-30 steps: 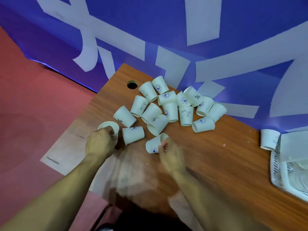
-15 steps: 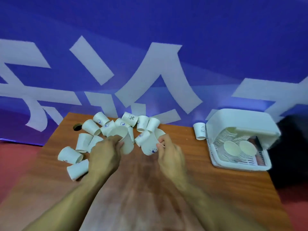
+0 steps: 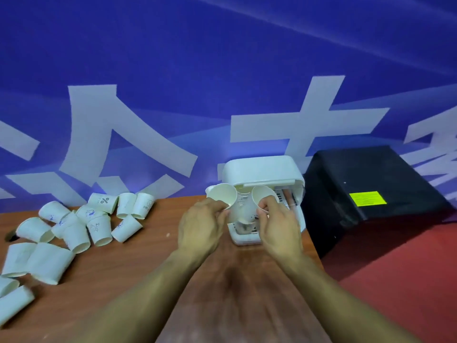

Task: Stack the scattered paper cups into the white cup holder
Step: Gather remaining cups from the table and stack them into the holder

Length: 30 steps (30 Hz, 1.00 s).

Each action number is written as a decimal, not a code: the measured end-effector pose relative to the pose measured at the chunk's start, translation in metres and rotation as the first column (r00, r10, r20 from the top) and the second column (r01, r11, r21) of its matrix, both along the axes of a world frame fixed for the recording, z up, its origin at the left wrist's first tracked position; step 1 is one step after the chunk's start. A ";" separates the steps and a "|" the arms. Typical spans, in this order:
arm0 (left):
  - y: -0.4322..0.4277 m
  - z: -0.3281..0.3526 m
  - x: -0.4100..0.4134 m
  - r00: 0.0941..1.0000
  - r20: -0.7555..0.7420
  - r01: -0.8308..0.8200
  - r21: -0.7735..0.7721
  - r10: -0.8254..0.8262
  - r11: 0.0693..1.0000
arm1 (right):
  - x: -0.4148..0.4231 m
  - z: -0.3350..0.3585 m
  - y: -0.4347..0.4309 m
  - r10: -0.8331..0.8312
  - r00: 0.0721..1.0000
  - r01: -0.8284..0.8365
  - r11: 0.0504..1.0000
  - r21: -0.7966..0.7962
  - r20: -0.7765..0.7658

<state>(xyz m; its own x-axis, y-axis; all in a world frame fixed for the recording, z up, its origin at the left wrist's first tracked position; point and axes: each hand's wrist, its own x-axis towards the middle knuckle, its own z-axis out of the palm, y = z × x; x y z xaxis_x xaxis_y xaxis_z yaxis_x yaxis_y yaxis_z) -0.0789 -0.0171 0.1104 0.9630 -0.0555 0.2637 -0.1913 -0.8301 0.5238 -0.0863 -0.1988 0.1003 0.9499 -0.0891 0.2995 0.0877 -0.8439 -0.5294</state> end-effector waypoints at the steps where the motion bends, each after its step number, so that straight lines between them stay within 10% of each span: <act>1: -0.010 -0.002 0.004 1.000 -0.013 0.010 0.008 -0.010 1.000 | 0.003 0.000 -0.011 -0.017 1.000 0.017 1.000 -0.013 -0.008; 12: -0.057 -0.033 0.044 0.988 -0.153 0.036 0.053 -0.028 0.998 | 0.055 -0.032 -0.059 -0.082 0.996 0.085 0.987 -0.135 0.034; 22: -0.069 -0.075 0.058 0.954 -0.296 0.128 0.230 -0.056 0.965 | 0.078 -0.076 -0.066 0.079 0.970 -0.120 0.978 -0.170 -0.232; 30: -0.063 -0.108 0.073 0.915 -0.388 0.159 0.095 -0.111 0.983 | 0.090 -0.100 -0.060 0.122 0.942 -0.203 0.948 -0.243 -0.312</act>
<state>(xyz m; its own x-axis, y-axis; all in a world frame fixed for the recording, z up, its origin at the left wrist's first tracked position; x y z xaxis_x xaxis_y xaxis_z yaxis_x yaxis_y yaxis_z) -0.0055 -0.0806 0.0025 0.9700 -0.2005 -0.1376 -0.1130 -0.8726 0.4752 0.0038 -0.2586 0.0001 0.9929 0.1191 0.0008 0.1135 -0.9444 -0.3085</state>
